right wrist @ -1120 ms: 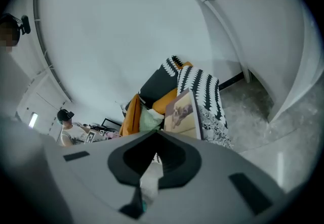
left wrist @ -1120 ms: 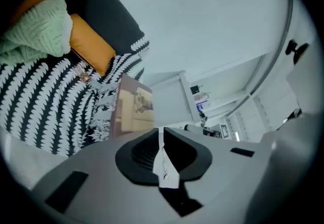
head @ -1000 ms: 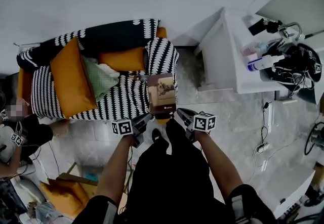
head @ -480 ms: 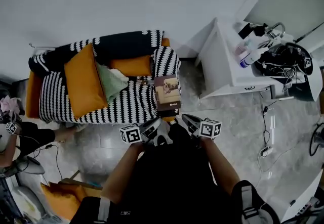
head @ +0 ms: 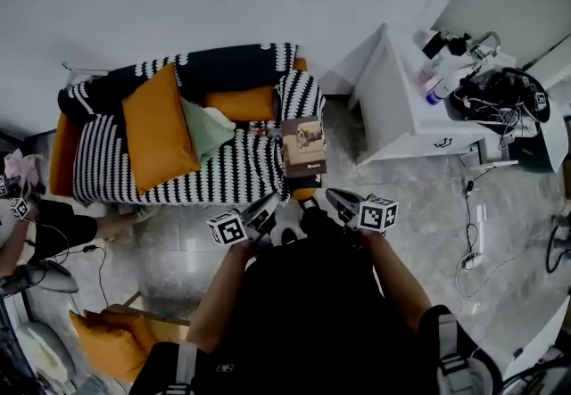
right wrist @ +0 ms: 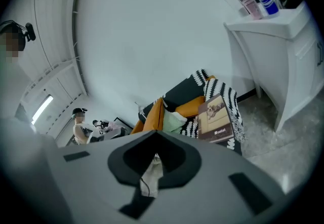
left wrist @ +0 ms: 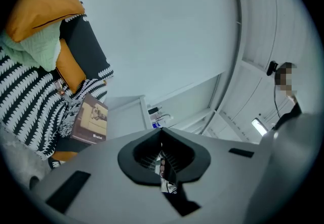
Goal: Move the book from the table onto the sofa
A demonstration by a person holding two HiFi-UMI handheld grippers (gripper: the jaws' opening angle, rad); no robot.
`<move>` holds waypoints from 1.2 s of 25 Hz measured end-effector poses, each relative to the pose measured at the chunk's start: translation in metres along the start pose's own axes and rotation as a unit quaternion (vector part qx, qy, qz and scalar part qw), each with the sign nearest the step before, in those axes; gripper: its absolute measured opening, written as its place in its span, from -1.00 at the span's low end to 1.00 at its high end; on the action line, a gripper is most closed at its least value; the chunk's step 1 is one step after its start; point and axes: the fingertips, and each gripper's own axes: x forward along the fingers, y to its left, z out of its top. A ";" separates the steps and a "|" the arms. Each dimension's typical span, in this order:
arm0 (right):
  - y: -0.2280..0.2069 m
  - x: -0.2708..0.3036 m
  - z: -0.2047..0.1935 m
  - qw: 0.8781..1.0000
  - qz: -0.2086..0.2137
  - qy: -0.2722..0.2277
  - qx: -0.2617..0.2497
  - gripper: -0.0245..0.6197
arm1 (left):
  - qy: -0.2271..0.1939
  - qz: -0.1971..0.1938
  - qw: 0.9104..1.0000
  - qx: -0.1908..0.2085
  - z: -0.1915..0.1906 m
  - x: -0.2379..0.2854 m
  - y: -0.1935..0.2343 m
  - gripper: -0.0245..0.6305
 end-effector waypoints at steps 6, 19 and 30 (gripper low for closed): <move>0.007 0.001 -0.004 1.000 0.001 0.006 -0.014 -0.90 | 0.007 -0.001 1.000 0.001 -0.013 -0.008 -0.004 -0.89; 0.006 -0.002 -0.008 1.000 -0.001 0.008 -0.019 -0.90 | 0.020 -0.006 1.000 0.001 -0.018 -0.002 -0.006 -0.89; 0.003 -0.009 -0.018 1.000 -0.006 0.007 -0.015 -0.90 | 0.033 -0.008 0.999 0.006 -0.026 0.000 -0.010 -0.89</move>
